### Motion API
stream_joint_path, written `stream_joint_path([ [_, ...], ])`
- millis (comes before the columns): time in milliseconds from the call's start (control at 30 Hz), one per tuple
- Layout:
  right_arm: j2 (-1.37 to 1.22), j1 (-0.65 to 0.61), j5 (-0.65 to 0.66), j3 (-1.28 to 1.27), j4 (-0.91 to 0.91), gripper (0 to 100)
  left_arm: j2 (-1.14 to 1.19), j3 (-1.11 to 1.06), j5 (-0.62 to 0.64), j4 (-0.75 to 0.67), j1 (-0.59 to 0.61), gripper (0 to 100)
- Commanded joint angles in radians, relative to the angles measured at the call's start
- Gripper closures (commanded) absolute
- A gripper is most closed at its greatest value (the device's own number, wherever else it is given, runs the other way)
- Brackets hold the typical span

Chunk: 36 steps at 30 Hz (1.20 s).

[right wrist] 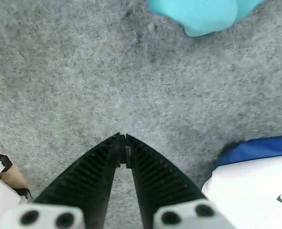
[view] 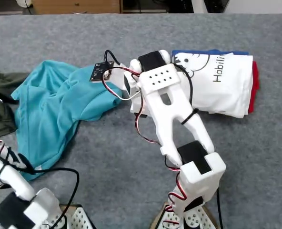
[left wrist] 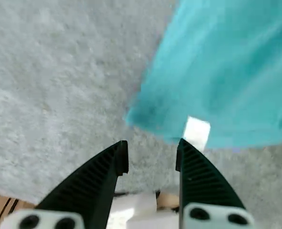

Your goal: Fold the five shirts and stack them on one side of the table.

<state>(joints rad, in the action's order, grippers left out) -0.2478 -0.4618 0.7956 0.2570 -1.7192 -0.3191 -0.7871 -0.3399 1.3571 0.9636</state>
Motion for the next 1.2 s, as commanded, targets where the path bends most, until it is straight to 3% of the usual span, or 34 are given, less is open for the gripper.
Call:
stream_joint_path([
  [0, 0.01, -0.038, -0.023, 0.044, -0.011, 99.6, 0.021, 0.003, 0.054, -0.057, 0.015, 82],
  [367, 0.008, -0.11, -0.083, 0.044, -0.017, 99.6, 0.033, 0.0, 0.081, -0.061, 0.006, 82],
  [633, 0.01, -0.113, -0.083, 0.044, -0.014, 99.6, 0.033, 0.0, 0.081, -0.187, 0.005, 82],
  [900, 0.01, -0.113, -0.083, 0.044, -0.015, 99.6, 0.033, -0.057, 0.074, -0.18, -0.021, 82],
  [1067, 0.012, -0.113, -0.083, 0.044, -0.018, 99.6, 0.022, -0.058, 0.069, -0.089, -0.087, 82],
  [1167, 0.012, -0.113, -0.083, 0.044, -0.018, 99.6, 0.03, -0.054, 0.094, -0.133, -0.089, 82],
])
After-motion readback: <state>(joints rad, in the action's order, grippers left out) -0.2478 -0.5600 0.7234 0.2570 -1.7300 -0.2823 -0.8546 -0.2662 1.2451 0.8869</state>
